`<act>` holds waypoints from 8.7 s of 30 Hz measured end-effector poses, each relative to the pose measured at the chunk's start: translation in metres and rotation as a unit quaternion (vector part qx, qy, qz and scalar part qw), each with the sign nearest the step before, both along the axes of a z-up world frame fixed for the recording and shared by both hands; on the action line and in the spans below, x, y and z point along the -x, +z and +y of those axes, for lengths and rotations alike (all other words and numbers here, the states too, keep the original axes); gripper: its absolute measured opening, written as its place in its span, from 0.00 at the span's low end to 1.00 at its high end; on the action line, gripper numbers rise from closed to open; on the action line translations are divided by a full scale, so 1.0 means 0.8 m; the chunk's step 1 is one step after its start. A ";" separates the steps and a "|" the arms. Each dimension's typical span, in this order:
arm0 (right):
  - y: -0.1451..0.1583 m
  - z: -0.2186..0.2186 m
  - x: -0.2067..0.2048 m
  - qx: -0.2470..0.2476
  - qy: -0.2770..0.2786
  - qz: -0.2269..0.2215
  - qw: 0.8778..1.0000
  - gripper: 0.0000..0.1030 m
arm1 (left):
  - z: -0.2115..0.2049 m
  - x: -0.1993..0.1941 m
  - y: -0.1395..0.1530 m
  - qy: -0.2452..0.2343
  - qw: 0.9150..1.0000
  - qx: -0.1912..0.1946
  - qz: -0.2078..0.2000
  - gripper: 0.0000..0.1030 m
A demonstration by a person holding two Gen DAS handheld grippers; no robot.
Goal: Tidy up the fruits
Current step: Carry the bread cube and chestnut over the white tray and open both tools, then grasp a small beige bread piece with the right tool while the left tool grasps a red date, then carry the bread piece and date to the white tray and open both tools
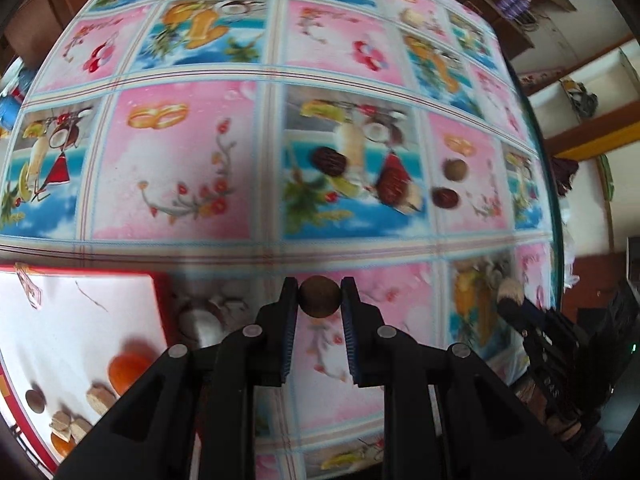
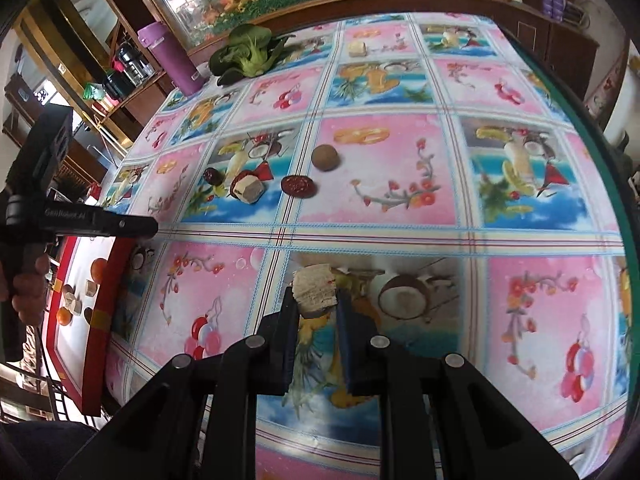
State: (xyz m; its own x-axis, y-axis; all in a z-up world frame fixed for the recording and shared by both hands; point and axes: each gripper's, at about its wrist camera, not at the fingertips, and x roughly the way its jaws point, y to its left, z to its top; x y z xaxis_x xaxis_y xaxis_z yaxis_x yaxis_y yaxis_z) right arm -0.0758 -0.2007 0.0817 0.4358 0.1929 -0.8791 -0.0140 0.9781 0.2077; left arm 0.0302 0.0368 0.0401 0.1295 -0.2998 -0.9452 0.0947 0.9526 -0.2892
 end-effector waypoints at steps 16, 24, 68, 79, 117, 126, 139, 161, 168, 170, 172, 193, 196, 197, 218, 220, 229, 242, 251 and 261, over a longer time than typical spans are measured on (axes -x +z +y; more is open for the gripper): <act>0.018 0.036 -0.013 -0.015 0.046 -0.010 0.999 0.16 | 0.059 0.137 0.072 0.010 0.998 -0.012 -0.065 0.22; 0.030 0.116 -0.029 -0.022 0.124 -0.020 0.992 0.16 | 0.131 0.185 0.068 0.075 0.993 -0.057 -0.067 0.22; -0.055 0.434 -0.004 0.023 0.454 0.089 0.886 0.16 | 0.235 0.234 -0.004 0.147 0.976 -0.154 -0.043 0.23; -0.051 0.426 -0.009 0.036 0.433 0.089 0.896 0.17 | 0.228 0.224 -0.015 0.139 0.971 -0.192 -0.037 0.23; 0.011 0.034 -0.059 -0.043 0.043 0.027 0.998 0.22 | 0.038 0.096 0.072 0.024 0.974 -0.186 -0.128 0.72; -0.003 -0.004 -0.080 -0.030 0.027 0.038 0.998 0.22 | -0.015 0.055 0.053 0.006 0.981 -0.155 -0.114 0.72; -0.018 0.059 -0.135 -0.052 0.107 0.054 0.991 0.26 | -0.012 0.015 0.030 0.026 0.981 -0.167 -0.095 0.72; -0.043 0.057 -0.154 -0.040 0.063 0.063 0.995 0.19 | -0.036 -0.008 0.019 -0.022 0.984 -0.156 -0.085 0.72; -0.049 0.055 -0.157 -0.034 0.062 0.067 0.995 0.11 | -0.047 -0.019 0.010 -0.044 0.987 -0.134 -0.082 0.72; -0.051 0.042 -0.150 -0.052 0.050 0.074 0.995 0.11 | -0.053 -0.025 0.003 -0.049 0.988 -0.124 -0.075 0.72; -0.051 0.032 -0.142 -0.070 0.045 0.082 0.993 0.11 | -0.059 -0.031 -0.003 -0.053 0.989 -0.119 -0.068 0.72; -0.047 -0.007 -0.097 -0.079 0.015 0.076 0.994 0.11 | -0.118 -0.082 -0.041 -0.075 0.986 -0.132 -0.074 0.33; -0.047 -0.008 -0.094 -0.077 0.017 0.072 0.994 0.11 | -0.117 -0.082 -0.039 -0.080 0.985 -0.130 -0.079 0.21; -0.047 -0.009 -0.093 -0.079 0.016 0.072 0.994 0.11 | -0.115 -0.082 -0.039 -0.080 0.986 -0.125 -0.079 0.21; -0.034 0.043 -0.070 -0.088 0.057 0.078 0.991 0.11 | -0.029 0.075 0.021 -0.024 0.991 -0.078 -0.103 0.20; -0.023 0.064 -0.070 -0.090 0.079 0.067 0.991 0.11 | -0.018 0.089 0.025 -0.013 0.991 -0.079 -0.107 0.20; 0.016 0.184 -0.057 -0.083 0.198 0.029 0.976 0.11 | 0.074 0.154 0.055 0.064 0.984 -0.097 -0.133 0.21; 0.013 0.330 -0.017 -0.044 0.360 0.023 0.932 0.11 | 0.189 0.233 0.042 0.185 0.967 -0.129 -0.115 0.21; -0.016 0.365 -0.032 -0.045 0.358 0.059 0.931 0.11 | 0.217 0.243 0.030 0.203 0.963 -0.145 -0.104 0.21; -0.027 0.396 -0.024 -0.019 0.395 0.060 0.917 0.11 | 0.215 0.230 0.018 0.179 0.967 -0.152 -0.095 0.21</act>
